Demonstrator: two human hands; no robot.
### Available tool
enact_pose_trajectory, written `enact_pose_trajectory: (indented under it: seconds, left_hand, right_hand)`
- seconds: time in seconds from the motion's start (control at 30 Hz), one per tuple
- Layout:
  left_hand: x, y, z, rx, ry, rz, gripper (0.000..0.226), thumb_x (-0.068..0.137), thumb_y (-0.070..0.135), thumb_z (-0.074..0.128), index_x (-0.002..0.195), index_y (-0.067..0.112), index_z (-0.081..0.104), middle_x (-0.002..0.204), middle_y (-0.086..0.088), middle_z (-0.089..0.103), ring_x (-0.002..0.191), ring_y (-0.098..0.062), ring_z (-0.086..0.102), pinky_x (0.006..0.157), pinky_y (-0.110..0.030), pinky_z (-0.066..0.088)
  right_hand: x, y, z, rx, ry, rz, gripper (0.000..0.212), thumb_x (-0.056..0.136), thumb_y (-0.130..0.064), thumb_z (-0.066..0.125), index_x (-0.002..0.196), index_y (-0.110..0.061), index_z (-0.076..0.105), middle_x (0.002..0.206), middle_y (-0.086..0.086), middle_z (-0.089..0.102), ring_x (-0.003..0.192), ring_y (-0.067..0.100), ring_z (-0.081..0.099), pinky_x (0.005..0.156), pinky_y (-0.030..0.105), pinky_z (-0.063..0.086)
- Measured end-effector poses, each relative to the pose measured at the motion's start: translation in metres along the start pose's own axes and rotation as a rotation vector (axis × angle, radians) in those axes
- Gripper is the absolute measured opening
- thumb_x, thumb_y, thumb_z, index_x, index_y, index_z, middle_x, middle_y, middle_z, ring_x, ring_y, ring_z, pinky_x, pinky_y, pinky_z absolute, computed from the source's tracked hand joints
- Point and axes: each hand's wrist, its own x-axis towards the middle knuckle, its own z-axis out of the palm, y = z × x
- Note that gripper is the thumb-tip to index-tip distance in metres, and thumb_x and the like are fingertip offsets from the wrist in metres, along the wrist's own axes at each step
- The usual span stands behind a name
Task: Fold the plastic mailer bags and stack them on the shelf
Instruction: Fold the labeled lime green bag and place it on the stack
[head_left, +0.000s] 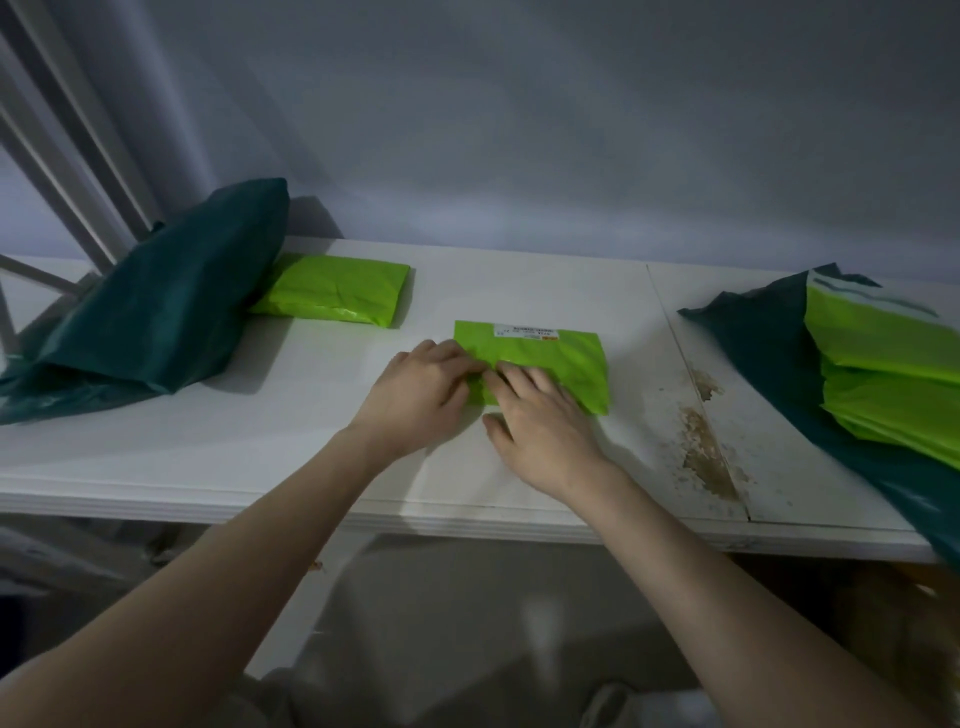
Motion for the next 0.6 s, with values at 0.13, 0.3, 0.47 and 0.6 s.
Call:
enact_pose_trajectory:
  seconds: [0.13, 0.3, 0.47, 0.6]
  left_hand:
    - [-0.006, 0.014, 0.007, 0.132, -0.023, -0.052, 0.070, 0.071, 0.040, 0.018, 0.118, 0.015, 0.063, 0.104, -0.004, 0.066, 0.092, -0.029, 0.059, 0.075, -0.035, 0.045]
    - [-0.013, 0.023, 0.022, 0.292, -0.020, -0.080, 0.053, 0.073, 0.033, 0.035, 0.105, 0.007, 0.069, 0.084, -0.002, 0.074, 0.081, -0.023, 0.069, 0.070, -0.029, 0.052]
    - [-0.015, 0.027, 0.028, 0.392, -0.003, -0.075, 0.055, 0.075, 0.036, 0.034, 0.107, 0.008, 0.069, 0.090, -0.002, 0.074, 0.079, -0.021, 0.070, 0.067, -0.027, 0.052]
    - [-0.017, 0.031, 0.032, 0.411, 0.012, -0.099, 0.053, 0.079, 0.037, 0.033, 0.112, 0.015, 0.068, 0.096, -0.009, 0.074, 0.081, -0.026, 0.070, 0.069, -0.032, 0.052]
  right_hand:
    - [0.005, 0.001, -0.001, 0.016, 0.000, 0.025, 0.052, 0.093, -0.031, 0.044, 0.142, -0.015, 0.035, 0.146, 0.003, 0.036, 0.132, 0.026, 0.031, 0.105, 0.042, 0.031]
    - [0.003, -0.004, -0.001, 0.016, 0.004, 0.050, 0.055, 0.090, -0.027, 0.049, 0.141, -0.011, 0.037, 0.144, 0.009, 0.036, 0.132, 0.031, 0.031, 0.105, 0.044, 0.031]
    - [-0.002, 0.000, -0.002, 0.009, 0.019, 0.082, 0.054, 0.088, -0.028, 0.051, 0.139, -0.011, 0.042, 0.132, 0.011, 0.044, 0.122, 0.033, 0.038, 0.100, 0.044, 0.036]
    - [-0.009, 0.004, -0.004, -0.028, 0.073, 0.117, 0.053, 0.085, -0.038, 0.035, 0.129, -0.014, 0.053, 0.121, 0.006, 0.054, 0.112, 0.030, 0.049, 0.084, 0.041, 0.045]
